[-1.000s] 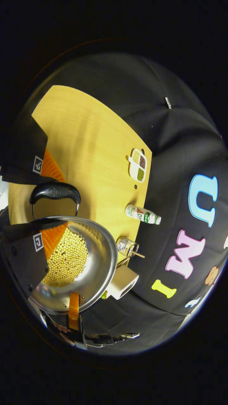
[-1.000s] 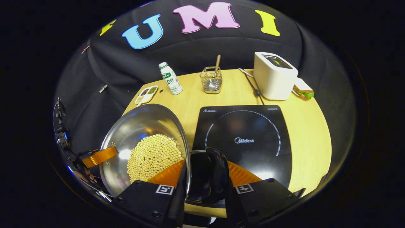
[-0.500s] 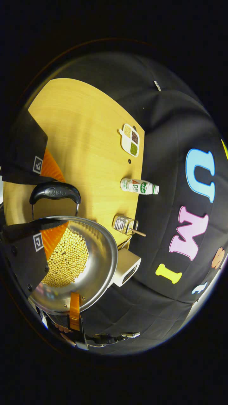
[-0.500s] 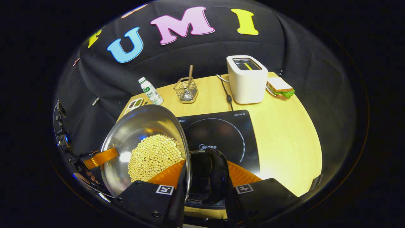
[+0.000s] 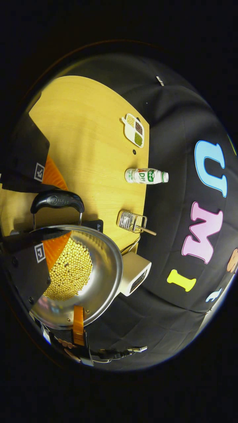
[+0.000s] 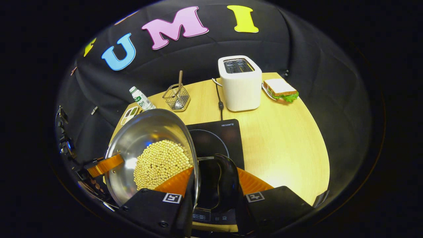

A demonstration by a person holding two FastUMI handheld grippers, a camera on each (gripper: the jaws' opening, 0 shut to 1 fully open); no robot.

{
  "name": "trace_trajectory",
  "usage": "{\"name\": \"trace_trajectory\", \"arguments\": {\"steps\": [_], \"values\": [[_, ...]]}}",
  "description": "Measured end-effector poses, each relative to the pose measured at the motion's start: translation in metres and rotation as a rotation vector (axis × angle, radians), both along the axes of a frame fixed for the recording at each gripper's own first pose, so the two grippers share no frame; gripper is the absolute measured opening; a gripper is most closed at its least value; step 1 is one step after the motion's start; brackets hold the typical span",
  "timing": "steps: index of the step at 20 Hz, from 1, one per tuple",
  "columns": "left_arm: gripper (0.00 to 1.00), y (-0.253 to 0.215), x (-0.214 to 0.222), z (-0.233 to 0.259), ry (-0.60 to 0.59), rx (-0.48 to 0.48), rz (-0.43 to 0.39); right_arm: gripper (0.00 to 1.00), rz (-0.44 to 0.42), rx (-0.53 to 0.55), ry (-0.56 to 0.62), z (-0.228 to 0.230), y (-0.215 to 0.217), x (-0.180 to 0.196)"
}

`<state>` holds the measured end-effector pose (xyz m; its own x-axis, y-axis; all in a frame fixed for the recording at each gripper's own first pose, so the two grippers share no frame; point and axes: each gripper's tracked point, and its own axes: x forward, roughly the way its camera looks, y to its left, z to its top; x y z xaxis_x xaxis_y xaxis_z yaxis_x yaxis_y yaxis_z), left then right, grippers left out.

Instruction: First push the handle of the pot to place it horizontally, then grasp the pot with both hands and set it on the induction cooktop.

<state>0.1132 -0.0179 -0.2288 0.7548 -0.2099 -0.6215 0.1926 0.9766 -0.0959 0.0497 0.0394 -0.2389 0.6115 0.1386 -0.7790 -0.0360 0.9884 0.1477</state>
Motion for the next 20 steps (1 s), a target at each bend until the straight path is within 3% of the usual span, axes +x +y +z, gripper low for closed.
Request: {"name": "trace_trajectory", "arguments": {"steps": [9,20], "values": [[0.53,-0.034,0.020,-0.021,-0.010,0.012,0.043,0.55,0.018,0.022,0.020,-0.024,-0.033,0.032],[0.53,-0.037,0.041,-0.049,-0.039,-0.012,0.073,0.56,0.026,0.011,0.039,-0.054,-0.042,0.050]]}}
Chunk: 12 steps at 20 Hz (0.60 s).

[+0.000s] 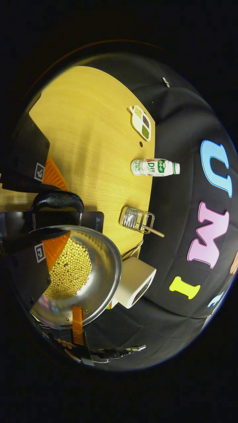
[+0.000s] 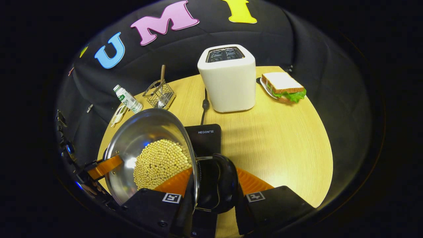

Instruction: First push the handle of the pot to place it horizontally, then grasp the pot with both hands and set it on the induction cooktop.

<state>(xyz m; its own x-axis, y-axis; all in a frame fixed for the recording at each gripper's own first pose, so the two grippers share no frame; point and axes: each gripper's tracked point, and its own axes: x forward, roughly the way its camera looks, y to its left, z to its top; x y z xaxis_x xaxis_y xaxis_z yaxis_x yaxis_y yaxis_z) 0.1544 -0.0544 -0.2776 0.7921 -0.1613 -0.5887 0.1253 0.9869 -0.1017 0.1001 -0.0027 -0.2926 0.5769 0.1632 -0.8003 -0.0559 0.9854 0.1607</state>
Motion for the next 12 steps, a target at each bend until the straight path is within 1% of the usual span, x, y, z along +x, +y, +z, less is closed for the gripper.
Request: {"name": "trace_trajectory", "arguments": {"steps": [1,2,3,4,7,8,9,11,12], "values": [[0.53,-0.0009,0.0005,-0.0051,0.011,0.010,-0.003,0.56,0.002,0.010,-0.001,-0.0064,0.0012,0.0020],[0.53,-0.0011,0.0003,-0.0023,0.004,0.012,-0.003,0.51,0.007,0.010,-0.005,-0.0058,0.0014,0.0031],[0.54,-0.0003,0.0013,-0.0053,0.014,0.015,-0.001,0.56,0.009,0.014,-0.006,-0.0077,0.0002,0.0053],[0.55,-0.0005,0.0007,-0.0062,0.023,0.012,-0.002,0.58,0.005,0.019,-0.014,-0.0070,0.0008,0.0052],[0.58,0.0003,-0.0009,-0.0064,0.033,0.007,0.000,0.58,-0.002,0.017,-0.031,-0.0060,-0.0001,0.0056],[0.59,0.0002,-0.0005,-0.0074,0.041,0.009,-0.003,0.63,-0.001,0.011,-0.033,-0.0054,-0.0005,0.0039],[0.59,0.0002,-0.0006,-0.0075,0.046,0.010,-0.002,0.59,-0.001,0.005,-0.037,-0.0051,-0.0009,0.0037],[0.60,0.0003,0.0000,-0.0079,0.054,0.012,0.001,0.61,0.000,-0.010,-0.047,-0.0050,-0.0009,0.0031],[0.60,0.0005,-0.0003,-0.0083,0.059,0.017,0.001,0.58,0.003,-0.016,-0.050,-0.0050,-0.0007,0.0015]]}}
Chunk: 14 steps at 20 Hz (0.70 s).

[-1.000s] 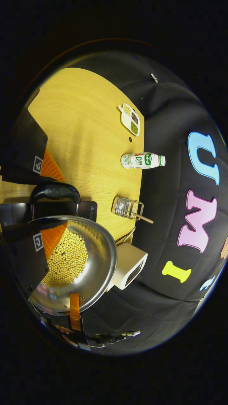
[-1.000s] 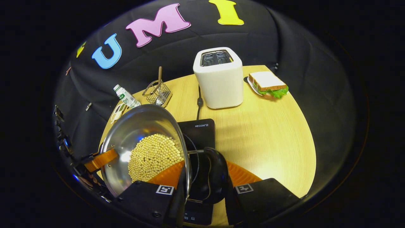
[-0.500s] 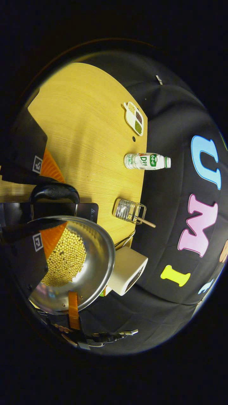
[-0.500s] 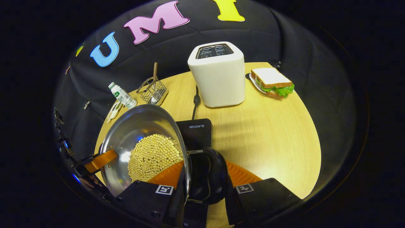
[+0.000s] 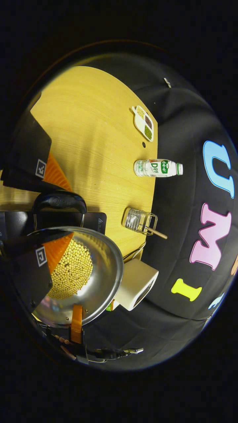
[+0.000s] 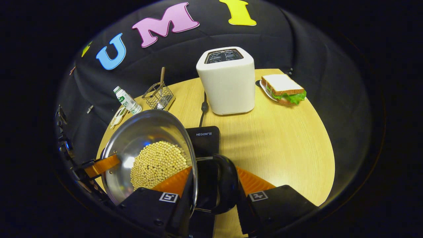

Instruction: First push the handle of the pot to place it horizontally, then grasp the pot with both hands and set it on the induction cooktop.

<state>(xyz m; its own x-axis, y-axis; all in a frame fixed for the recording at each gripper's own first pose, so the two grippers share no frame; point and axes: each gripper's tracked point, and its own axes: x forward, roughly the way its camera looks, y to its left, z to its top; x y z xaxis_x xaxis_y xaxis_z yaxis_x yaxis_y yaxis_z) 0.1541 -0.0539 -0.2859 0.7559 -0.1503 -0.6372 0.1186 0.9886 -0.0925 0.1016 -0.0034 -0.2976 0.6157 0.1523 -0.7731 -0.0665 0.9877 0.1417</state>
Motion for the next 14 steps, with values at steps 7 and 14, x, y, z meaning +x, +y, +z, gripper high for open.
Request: {"name": "trace_trajectory", "arguments": {"steps": [7,14], "values": [[0.72,-0.010,-0.011,0.004,0.037,-0.112,0.022,0.77,-0.024,0.090,-0.027,0.013,0.011,-0.014],[0.96,-0.001,-0.039,0.046,-0.055,-0.068,0.020,0.99,-0.097,0.065,-0.149,0.066,-0.001,-0.042]]}}
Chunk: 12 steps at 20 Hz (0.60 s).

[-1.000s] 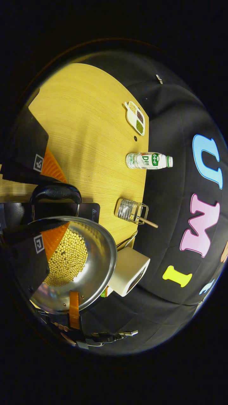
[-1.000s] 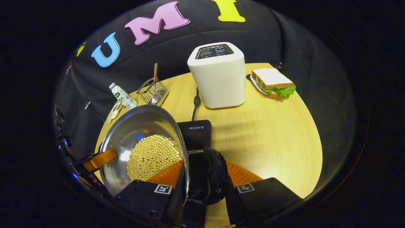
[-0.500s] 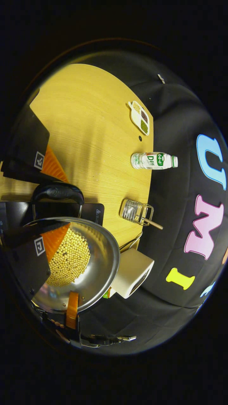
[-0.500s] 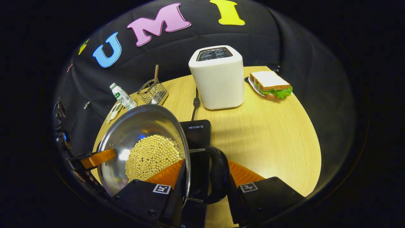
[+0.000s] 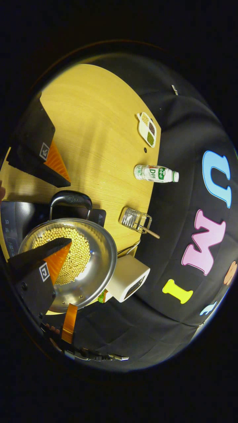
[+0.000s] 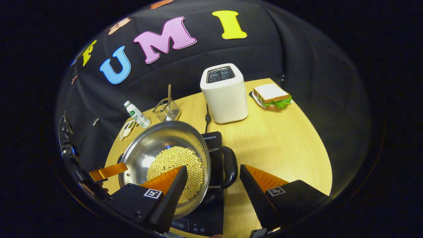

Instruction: First push the handle of the pot to place it horizontally, then grasp the pot with both hands and set it on the induction cooktop.

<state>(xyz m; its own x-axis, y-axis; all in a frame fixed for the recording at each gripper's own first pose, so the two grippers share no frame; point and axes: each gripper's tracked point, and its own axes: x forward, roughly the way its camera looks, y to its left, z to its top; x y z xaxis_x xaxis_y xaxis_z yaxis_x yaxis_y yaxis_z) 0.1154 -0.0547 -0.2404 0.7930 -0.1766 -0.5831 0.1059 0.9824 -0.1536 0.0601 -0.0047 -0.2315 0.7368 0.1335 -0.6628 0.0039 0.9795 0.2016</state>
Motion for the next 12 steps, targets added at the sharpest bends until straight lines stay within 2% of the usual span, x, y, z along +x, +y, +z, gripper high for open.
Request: {"name": "trace_trajectory", "arguments": {"steps": [5,9,12], "values": [[0.96,0.031,-0.040,0.067,-0.152,0.020,-0.006,0.99,-0.069,-0.010,-0.098,0.059,-0.005,-0.041],[0.95,0.061,-0.071,0.127,-0.329,0.127,0.036,0.99,-0.108,-0.111,-0.302,0.129,-0.011,-0.066],[0.95,0.069,-0.098,0.173,-0.472,0.172,0.055,0.98,-0.118,-0.146,-0.450,0.177,-0.001,-0.092]]}}
